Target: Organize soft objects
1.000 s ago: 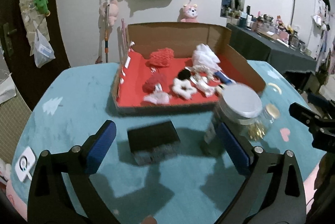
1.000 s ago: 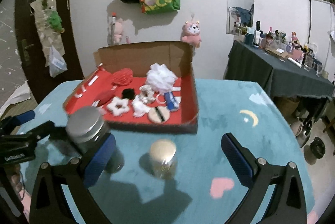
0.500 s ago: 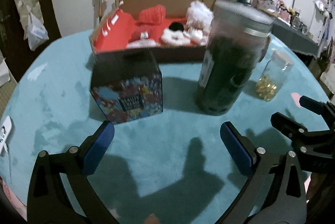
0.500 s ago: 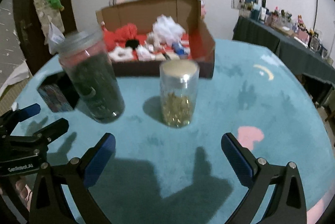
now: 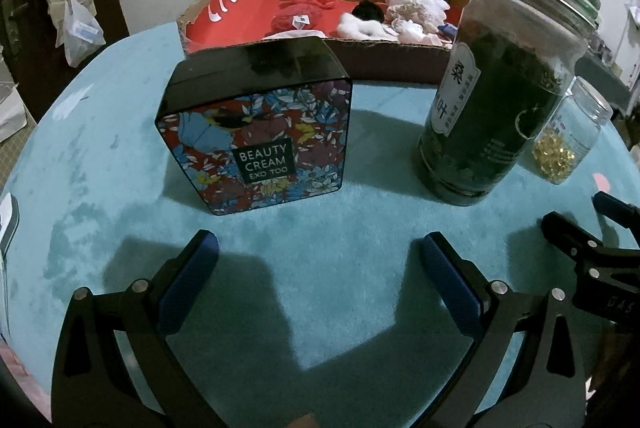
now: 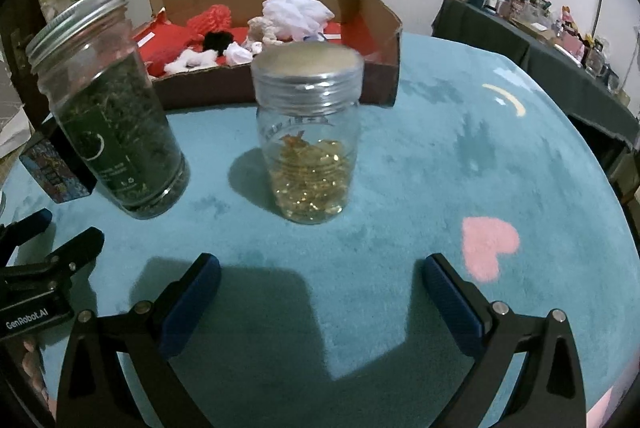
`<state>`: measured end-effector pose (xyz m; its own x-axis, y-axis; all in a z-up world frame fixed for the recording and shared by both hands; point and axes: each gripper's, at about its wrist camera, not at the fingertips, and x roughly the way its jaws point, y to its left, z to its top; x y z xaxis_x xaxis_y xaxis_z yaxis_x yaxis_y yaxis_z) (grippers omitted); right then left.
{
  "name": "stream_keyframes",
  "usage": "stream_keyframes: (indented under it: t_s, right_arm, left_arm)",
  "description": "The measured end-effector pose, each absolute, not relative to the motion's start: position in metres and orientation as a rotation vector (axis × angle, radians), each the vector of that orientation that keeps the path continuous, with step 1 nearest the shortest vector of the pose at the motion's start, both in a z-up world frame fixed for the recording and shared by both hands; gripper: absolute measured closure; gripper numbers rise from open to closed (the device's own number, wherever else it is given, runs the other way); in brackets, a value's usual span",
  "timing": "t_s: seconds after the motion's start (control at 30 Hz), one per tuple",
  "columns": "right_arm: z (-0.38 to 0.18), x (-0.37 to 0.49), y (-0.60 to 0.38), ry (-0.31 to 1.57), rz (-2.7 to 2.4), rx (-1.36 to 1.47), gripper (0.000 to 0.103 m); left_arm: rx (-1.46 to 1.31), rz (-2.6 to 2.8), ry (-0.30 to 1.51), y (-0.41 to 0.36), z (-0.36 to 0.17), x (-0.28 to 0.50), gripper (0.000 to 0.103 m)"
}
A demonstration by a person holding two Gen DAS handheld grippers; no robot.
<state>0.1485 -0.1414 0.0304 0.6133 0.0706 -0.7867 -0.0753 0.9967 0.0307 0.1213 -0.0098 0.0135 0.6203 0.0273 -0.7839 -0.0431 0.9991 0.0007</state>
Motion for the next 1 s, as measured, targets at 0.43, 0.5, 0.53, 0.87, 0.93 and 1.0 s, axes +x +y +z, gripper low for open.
stream_keyframes:
  t_s: [0.43,0.5,0.53,0.87,0.93,1.0]
  right_arm:
    - [0.0311,0.1438,-0.1374,0.899,0.091,-0.017,0.000]
    - [0.0311,0.1440,-0.1382,0.903,0.092,-0.013,0.000]
    - [0.0313,0.1439,-0.1375,0.903,0.090,-0.016,0.000]
    - [0.0307,0.1440,-0.1365,0.902,0.087,-0.017,0.000]
    - [0.0307,0.1439,-0.1365,0.902,0.087,-0.018,0.000]
    - [0.0307,0.1439,-0.1365,0.902,0.087,-0.018,0.000]
  left_arm:
    - [-0.014,0.054,0.905,-0.0125,0.0145,0.1170,0.000]
    - [-0.013,0.053,0.903,-0.0123,0.0141,0.1161,0.000]
    - [-0.013,0.053,0.902,-0.0119,0.0140,0.1158,0.000]
    - [-0.014,0.052,0.897,-0.0113,0.0141,0.1152,0.000]
    - [-0.013,0.052,0.897,-0.0114,0.0142,0.1154,0.000]
    - [-0.013,0.052,0.897,-0.0115,0.0142,0.1154,0.000]
